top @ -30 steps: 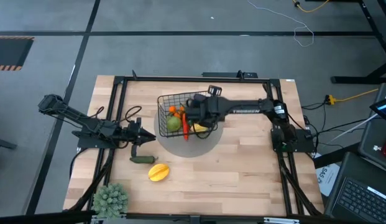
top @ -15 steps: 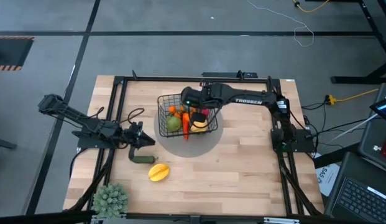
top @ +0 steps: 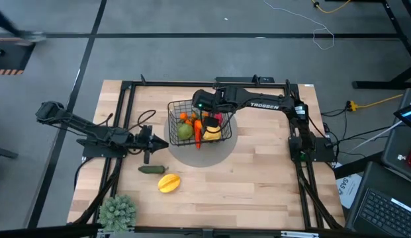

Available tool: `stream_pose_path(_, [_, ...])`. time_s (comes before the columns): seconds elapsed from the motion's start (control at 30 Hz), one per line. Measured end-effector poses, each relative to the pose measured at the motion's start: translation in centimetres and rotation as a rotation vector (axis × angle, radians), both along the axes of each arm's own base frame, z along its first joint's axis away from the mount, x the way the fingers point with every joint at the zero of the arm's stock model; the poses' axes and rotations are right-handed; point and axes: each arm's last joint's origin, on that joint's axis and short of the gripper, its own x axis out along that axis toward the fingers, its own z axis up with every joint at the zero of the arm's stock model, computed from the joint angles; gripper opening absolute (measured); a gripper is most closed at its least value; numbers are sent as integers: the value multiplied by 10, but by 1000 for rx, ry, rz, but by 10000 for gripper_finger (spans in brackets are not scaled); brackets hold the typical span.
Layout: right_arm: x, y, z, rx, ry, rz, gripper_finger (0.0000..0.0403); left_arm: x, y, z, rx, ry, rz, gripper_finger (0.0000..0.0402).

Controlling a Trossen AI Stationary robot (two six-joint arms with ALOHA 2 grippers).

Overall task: Build produce basket
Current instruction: Put the eggplant into the wire organizer

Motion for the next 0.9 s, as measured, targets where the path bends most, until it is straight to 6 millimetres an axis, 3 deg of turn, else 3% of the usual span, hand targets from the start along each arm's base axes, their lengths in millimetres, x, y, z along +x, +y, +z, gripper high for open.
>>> stream_pose_path(0.27, [0, 0, 0, 0, 1, 1, 21, 8, -5, -3, 36, 6, -106, 41])
stream_pose_path(0.9, [0, 0, 0, 2, -2, -5, 27, 14, 23, -12, 3, 70, 244, 41])
